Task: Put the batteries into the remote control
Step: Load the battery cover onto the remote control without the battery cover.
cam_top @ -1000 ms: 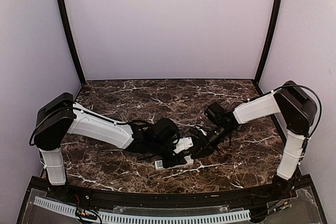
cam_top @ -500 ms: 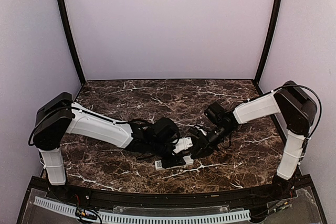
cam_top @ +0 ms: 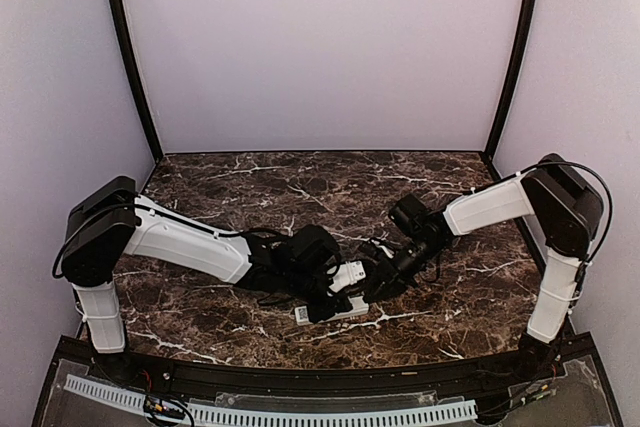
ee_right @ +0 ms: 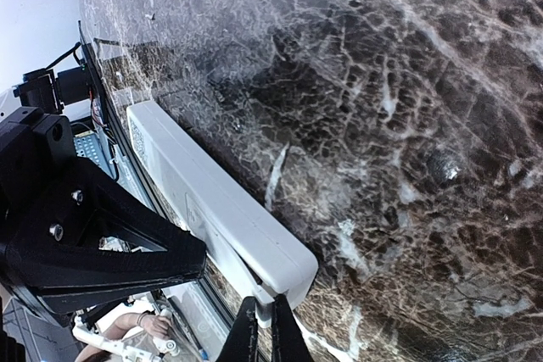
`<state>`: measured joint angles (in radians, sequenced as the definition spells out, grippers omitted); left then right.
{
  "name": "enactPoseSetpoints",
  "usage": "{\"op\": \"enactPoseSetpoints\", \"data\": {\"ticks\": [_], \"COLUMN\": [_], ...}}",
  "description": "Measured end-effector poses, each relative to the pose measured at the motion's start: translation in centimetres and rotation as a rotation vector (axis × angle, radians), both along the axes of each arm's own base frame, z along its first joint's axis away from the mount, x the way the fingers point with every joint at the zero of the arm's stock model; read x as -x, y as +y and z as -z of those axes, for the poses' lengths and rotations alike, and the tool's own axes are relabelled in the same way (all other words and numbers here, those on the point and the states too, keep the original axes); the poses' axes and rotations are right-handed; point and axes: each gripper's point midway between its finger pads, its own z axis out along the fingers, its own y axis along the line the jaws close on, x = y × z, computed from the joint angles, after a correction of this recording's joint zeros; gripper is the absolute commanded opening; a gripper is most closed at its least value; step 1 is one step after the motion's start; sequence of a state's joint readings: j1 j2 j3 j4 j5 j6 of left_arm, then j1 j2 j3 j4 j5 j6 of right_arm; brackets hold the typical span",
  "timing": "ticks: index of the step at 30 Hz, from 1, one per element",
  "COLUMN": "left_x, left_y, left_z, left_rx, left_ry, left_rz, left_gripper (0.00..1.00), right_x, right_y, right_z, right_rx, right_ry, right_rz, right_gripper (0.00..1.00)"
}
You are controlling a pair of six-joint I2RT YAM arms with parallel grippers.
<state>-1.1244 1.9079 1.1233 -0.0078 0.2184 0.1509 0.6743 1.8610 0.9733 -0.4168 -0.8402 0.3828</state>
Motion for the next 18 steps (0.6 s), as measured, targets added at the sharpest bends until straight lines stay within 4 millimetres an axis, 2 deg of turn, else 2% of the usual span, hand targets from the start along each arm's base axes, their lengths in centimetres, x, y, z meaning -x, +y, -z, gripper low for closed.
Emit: {"op": "enactPoseSetpoints", "data": {"ticks": [12, 18], "left_x": [-0.19, -0.28], "left_y": [-0.08, 0.07], "left_z": [0.11, 0.29], "left_rx": [0.001, -0.006], "left_ry": [-0.011, -0.024], "left_rz": [-0.002, 0.003], "left_gripper": [0.00, 0.00], "right_x": [-0.04, -0.02], "right_y": [0.01, 0.00], "right_z": [-0.03, -0.03], "right_rx": [0.007, 0.022], "right_ry": [-0.003, -0.007], "right_rz": [-0.004, -0.007], "right_gripper": [0.05, 0.08]}}
